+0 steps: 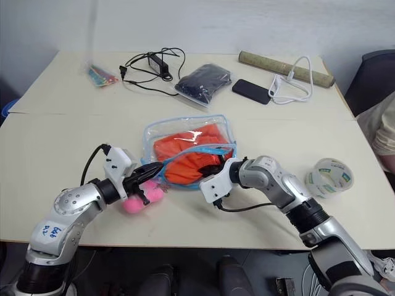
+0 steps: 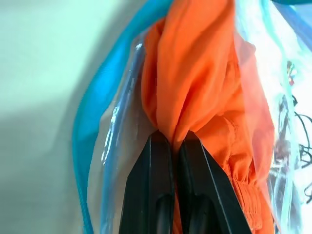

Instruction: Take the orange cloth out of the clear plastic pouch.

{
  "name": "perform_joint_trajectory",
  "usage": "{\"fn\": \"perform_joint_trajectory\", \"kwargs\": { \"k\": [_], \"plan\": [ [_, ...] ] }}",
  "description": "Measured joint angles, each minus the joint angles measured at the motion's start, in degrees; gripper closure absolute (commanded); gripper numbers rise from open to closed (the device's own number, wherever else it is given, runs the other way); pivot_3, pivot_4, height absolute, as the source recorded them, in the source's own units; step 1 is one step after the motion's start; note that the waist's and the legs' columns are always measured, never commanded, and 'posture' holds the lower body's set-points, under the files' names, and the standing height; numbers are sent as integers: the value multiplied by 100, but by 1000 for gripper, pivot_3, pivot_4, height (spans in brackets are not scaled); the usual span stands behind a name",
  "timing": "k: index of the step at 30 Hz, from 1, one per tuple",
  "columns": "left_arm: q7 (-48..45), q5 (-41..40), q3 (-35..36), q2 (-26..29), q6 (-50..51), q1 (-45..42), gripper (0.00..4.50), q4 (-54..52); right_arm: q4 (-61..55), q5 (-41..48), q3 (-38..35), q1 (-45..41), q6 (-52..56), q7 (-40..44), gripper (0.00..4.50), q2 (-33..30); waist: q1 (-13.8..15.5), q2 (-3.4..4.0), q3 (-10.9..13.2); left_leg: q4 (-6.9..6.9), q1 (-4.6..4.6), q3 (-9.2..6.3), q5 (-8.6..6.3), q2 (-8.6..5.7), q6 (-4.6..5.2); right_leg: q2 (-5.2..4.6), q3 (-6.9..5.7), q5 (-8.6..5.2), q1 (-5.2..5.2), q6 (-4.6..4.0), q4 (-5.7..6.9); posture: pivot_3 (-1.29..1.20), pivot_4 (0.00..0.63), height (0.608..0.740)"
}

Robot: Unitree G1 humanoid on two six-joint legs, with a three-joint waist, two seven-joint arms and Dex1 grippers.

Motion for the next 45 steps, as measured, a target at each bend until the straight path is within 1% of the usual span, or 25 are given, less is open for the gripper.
{"fn": "perform_joint_trajectory", "kwargs": {
  "k": [5,12,15,18,21,24,26,30,32,34,36,40,45],
  "plan": [
    [71,18,-150,-95,196,-401,4500,-14,-16,-12,6,42,-226,91,4467,-9,23,-1,0,0,-1,0,2,-2,-3,0,-2,0,0,0,-2,0,150,740],
    [112,248,-807,-297,486,-1067,4500,16,19,-205,147,-363,-1006,153,4467,-34,29,-1,1,1,-2,3,9,-2,-16,2,-5,0,1,0,-5,0,150,740],
    [77,553,-1104,-205,442,-1153,4500,111,26,-185,145,-420,-1050,162,4467,65,-6,-1,1,0,0,5,11,2,-19,7,-2,0,0,0,-3,0,150,740],
    [65,754,-1206,-102,382,-1118,4500,317,-29,20,108,-420,-1052,289,4467,27,-2,-1,1,0,0,4,11,2,-19,4,-1,0,-1,0,-3,0,150,740],
    [47,818,-1209,-55,269,-1095,4500,506,-432,717,53,-382,-1083,802,4467,-464,35,0,1,1,-3,2,10,0,-18,-2,-2,0,2,0,-9,0,150,740],
    [44,903,-1122,74,170,-1070,4500,734,-836,1625,36,-229,-1261,1507,4467,-1272,134,0,2,1,-5,0,1,-2,-1,-5,-1,0,4,0,-16,0,150,740],
    [39,936,-918,214,87,-1075,4500,961,-1119,2295,57,-32,-1509,2120,4467,-1971,163,1,2,-2,-6,-4,-3,0,6,-7,1,0,7,0,-24,0,150,740],
    [13,944,-658,335,-17,-1135,4500,1220,-1322,2902,34,297,-1597,2747,4467,-2658,142,3,4,-2,-2,-4,-6,1,11,-8,7,0,10,0,-22,0,150,740],
    [-51,945,-570,433,-83,-1154,4500,1352,-1343,3067,-74,502,-1596,2975,4467,-3021,145,6,6,-2,-2,-5,-6,3,11,-6,8,0,9,0,-21,0,150,740],
    [-127,952,-478,573,-109,-1143,4500,1367,-1234,3061,-308,545,-1683,3028,4467,-3211,126,8,7,-2,1,-1,-6,3,11,-5,9,0,7,0,-16,0,150,740],
    [-240,940,-372,693,-117,-1053,4500,1316,-941,2982,-565,495,-1835,2981,4467,-3260,122,9,7,-2,3,0,-6,4,11,-5,10,0,8,0,-15,0,150,740],
    [-635,840,-224,1092,-115,-521,4500,826,179,2427,-921,-1,-2206,2620,4467,-3234,129,23,16,-4,1,4,-5,2,10,-12,17,-1,5,-2,-19,0,150,740],
    [-852,776,-147,1283,15,-284,4500,277,1800,1299,-1113,-1079,-2187,1440,4467,-2666,120,29,19,-6,1,8,-1,2,5,-10,21,-1,2,-2,-17,0,150,740]
  ]
}}
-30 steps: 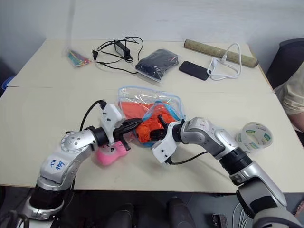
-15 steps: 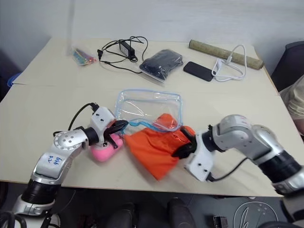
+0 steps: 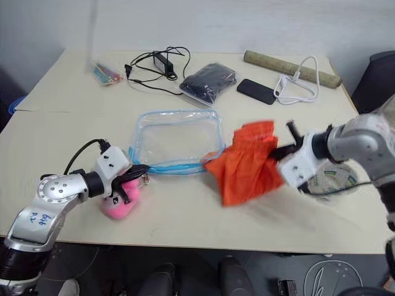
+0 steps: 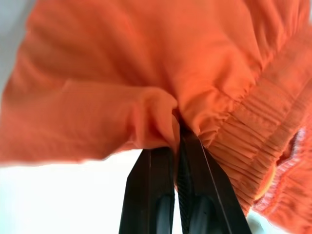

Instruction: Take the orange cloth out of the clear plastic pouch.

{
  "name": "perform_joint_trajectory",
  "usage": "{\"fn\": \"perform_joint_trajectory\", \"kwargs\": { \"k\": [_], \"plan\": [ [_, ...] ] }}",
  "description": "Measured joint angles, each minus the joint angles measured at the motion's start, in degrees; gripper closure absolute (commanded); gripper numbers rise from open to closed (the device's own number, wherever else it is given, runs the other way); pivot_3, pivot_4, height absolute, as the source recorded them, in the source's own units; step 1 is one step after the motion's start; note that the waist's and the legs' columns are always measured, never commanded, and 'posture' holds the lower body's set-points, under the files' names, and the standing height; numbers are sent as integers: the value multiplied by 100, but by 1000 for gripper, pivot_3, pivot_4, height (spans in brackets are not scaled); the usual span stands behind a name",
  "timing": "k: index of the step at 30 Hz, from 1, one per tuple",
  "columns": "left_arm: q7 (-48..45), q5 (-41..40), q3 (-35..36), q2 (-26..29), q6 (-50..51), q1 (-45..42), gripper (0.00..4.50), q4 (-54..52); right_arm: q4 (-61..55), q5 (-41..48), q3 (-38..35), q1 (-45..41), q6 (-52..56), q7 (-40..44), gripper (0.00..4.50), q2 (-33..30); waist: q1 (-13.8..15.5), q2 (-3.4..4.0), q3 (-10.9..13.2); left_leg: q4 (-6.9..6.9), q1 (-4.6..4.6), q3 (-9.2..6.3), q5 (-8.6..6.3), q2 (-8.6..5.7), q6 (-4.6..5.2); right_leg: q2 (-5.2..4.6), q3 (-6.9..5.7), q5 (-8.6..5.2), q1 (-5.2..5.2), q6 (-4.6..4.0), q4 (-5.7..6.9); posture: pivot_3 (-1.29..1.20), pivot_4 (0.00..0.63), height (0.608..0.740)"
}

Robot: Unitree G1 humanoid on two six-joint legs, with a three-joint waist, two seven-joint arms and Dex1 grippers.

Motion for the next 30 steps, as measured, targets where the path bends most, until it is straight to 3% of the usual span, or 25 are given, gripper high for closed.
{"fn": "perform_joint_trajectory", "kwargs": {
  "k": [4,15,24,29,30],
  "plan": [
    [-67,92,-98,123,25,158,4500,-227,874,-684,-7,-189,35,-709,4467,107,35,4,2,-6,-11,2,5,0,-9,1,-2,0,-6,-1,-17,0,150,740],
    [-145,231,291,413,1,288,4500,26,1793,-1306,-6,-138,28,-1209,4467,-372,-11,9,5,-4,3,52,1,-1,-1,2,-4,0,-12,0,-1,0,150,740],
    [-244,-194,106,-40,287,-71,4500,-404,408,230,-348,659,713,-371,4467,-200,-40,10,6,9,8,55,0,6,-1,10,-1,0,-12,1,24,0,150,740],
    [-314,-796,75,-371,676,-722,4500,-790,-502,1135,-401,901,1086,344,4467,-195,12,10,6,15,1,46,0,5,-1,8,-6,1,-9,2,18,0,150,740],
    [-280,-717,17,-344,645,-851,4308,-759,-640,1299,-408,964,1148,485,4492,-199,15,10,6,16,2,46,0,3,-1,8,-8,1,-8,2,18,0,150,740]
  ]
}}
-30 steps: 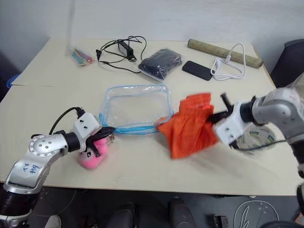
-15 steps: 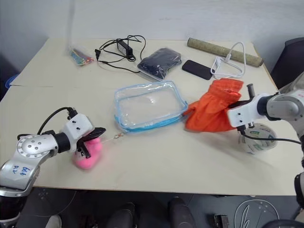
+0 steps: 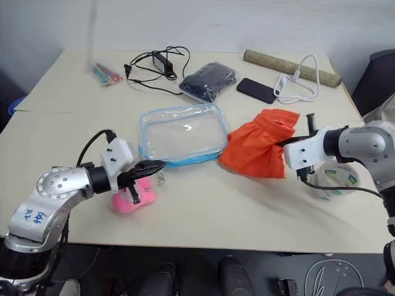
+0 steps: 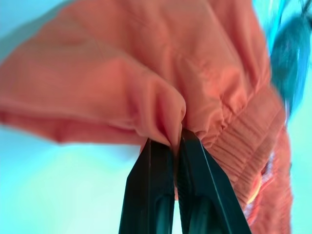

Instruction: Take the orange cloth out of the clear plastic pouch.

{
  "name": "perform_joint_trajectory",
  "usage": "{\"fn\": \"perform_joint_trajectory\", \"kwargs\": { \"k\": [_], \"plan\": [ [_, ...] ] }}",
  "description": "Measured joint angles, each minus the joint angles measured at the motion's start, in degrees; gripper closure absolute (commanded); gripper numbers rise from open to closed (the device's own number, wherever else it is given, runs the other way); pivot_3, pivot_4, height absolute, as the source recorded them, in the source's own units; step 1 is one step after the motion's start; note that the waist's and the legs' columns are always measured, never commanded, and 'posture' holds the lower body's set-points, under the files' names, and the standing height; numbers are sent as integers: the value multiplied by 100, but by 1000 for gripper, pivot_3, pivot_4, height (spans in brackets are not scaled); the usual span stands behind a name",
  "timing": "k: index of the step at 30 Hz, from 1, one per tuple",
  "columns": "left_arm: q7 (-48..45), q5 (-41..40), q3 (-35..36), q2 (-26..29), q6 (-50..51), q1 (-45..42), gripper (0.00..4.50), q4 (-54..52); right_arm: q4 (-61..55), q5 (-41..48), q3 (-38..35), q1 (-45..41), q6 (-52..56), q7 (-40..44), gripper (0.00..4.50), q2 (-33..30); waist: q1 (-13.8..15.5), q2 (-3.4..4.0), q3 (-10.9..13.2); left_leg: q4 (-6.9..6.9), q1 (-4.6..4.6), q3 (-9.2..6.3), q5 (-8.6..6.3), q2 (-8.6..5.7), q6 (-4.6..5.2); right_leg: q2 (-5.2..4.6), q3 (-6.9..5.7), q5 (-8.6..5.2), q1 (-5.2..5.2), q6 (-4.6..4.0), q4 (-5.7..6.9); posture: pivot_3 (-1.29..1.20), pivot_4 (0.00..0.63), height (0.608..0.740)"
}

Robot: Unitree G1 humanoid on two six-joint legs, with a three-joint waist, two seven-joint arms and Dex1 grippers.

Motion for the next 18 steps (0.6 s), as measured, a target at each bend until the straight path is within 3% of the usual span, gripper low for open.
{"fn": "perform_joint_trajectory", "kwargs": {
  "k": [3,9,18],
  "plan": [
    [41,490,-364,179,-354,-130,3710,346,-126,158,-20,48,126,195,4500,-12,1,0,0,1,1,1,0,-2,0,-1,1,0,0,0,-2,0,150,740],
    [12,1212,-985,221,-932,-282,2009,974,-10,113,-177,64,126,300,4500,-31,1,0,0,0,-1,3,0,0,1,1,2,0,-3,0,-2,0,150,740],
    [300,2401,-1446,71,-2192,-670,2009,2357,-14,76,-198,300,59,301,4500,-56,2,0,0,4,-1,10,0,0,1,-1,5,0,-4,0,1,0,150,740]
  ]
}}
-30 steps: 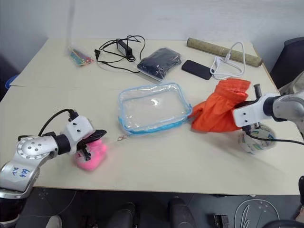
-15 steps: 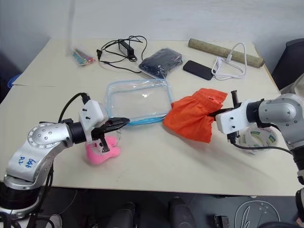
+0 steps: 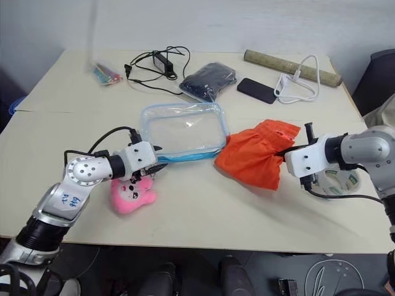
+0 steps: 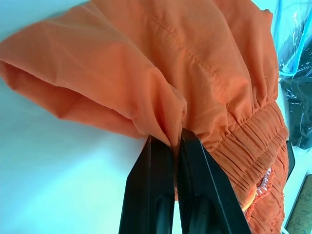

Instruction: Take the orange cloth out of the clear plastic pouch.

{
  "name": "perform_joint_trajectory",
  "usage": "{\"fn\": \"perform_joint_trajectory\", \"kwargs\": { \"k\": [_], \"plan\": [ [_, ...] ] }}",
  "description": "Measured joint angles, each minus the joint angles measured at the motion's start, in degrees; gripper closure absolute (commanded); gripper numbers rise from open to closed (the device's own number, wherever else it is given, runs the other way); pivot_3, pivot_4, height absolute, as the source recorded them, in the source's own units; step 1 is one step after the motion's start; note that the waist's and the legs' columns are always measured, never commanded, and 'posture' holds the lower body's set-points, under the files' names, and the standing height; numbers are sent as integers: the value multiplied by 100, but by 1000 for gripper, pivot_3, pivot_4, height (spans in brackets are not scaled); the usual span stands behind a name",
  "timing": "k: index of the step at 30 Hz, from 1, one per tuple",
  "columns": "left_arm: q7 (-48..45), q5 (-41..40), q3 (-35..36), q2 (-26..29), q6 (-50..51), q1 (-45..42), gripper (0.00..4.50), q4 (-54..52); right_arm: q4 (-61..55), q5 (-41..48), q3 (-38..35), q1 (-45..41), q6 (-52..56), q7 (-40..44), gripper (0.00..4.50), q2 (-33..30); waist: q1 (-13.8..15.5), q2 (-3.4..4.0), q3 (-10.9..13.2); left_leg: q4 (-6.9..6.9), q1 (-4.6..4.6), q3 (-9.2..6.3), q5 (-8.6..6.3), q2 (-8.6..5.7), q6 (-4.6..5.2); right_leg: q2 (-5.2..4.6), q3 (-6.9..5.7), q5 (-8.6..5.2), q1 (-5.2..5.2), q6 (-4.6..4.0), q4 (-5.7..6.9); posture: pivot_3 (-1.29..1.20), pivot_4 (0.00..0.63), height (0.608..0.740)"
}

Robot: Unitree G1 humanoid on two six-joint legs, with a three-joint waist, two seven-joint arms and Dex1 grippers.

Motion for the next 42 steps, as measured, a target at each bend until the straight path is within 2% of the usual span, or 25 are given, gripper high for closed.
{"fn": "perform_joint_trajectory", "kwargs": {
  "k": [2,6,12,17,21,23,26,29,34,35,38,42],
  "plan": [
    [3,92,-34,-122,-117,-6,2009,222,-3,-3,0,8,-1,-3,4500,0,2,0,0,1,0,0,0,1,0,1,0,0,-2,0,4,0,150,740],
    [107,293,-75,-298,-266,-156,2795,614,-29,-4,-40,44,0,-11,4500,-5,13,0,0,7,0,-1,0,0,0,0,0,0,-2,0,11,0,150,740],
    [162,426,186,-67,-369,-39,4487,612,240,-283,-220,160,-271,-137,4500,-339,-13,0,0,5,6,5,0,2,1,1,4,0,-2,0,14,0,150,740],
    [80,393,533,247,-304,273,4487,500,991,-1057,-225,-196,-446,-694,4500,-460,-39,1,0,3,14,20,0,3,3,2,19,0,-10,0,28,0,150,740],
    [-515,-118,662,306,-20,731,4487,-402,1072,-1106,-384,-275,360,-1089,4500,-122,-31,-1,-1,2,7,22,1,8,1,4,21,0,-14,0,26,0,150,740],
    [-819,-412,558,227,231,941,4487,-1062,643,-784,-462,111,1076,-1091,4500,358,-5,-5,-3,4,0,15,1,10,0,5,22,0,-12,0,25,0,150,740],
    [-890,-548,428,57,537,934,4487,-1479,-101,-510,-403,809,1921,-1071,4500,971,31,-4,-3,12,-4,10,2,4,0,5,21,0,-14,0,37,0,150,740],
    [-878,-543,417,55,839,934,4487,-1511,-750,-366,-417,1249,2531,-1078,4500,1083,55,-3,-3,20,-2,12,0,0,2,5,16,0,-11,1,39,0,150,740],
    [-842,-510,403,95,1332,965,4500,-1678,-910,-451,-441,1406,2657,-1456,3227,1208,10,-10,-6,23,8,10,-12,0,25,7,14,1,-1,3,38,0,150,740],
    [-772,-460,410,122,1420,1001,4012,-1688,-904,-444,-453,1408,2630,-1524,2835,1209,4,-10,-6,24,9,9,-12,2,25,10,14,1,-1,3,38,0,150,740],
    [-500,-268,563,224,1550,1142,3232,-1576,-951,-175,-662,1542,2724,-1460,1856,1208,10,-10,-6,23,6,2,-12,4,25,11,10,1,-1,3,38,0,150,740],
    [-366,-350,931,218,1698,1134,1978,-1432,-1200,366,-926,1778,3043,-1133,501,1175,16,-10,-6,23,3,2,-13,2,26,7,6,1,-1,3,37,0,150,740]
  ]
}}
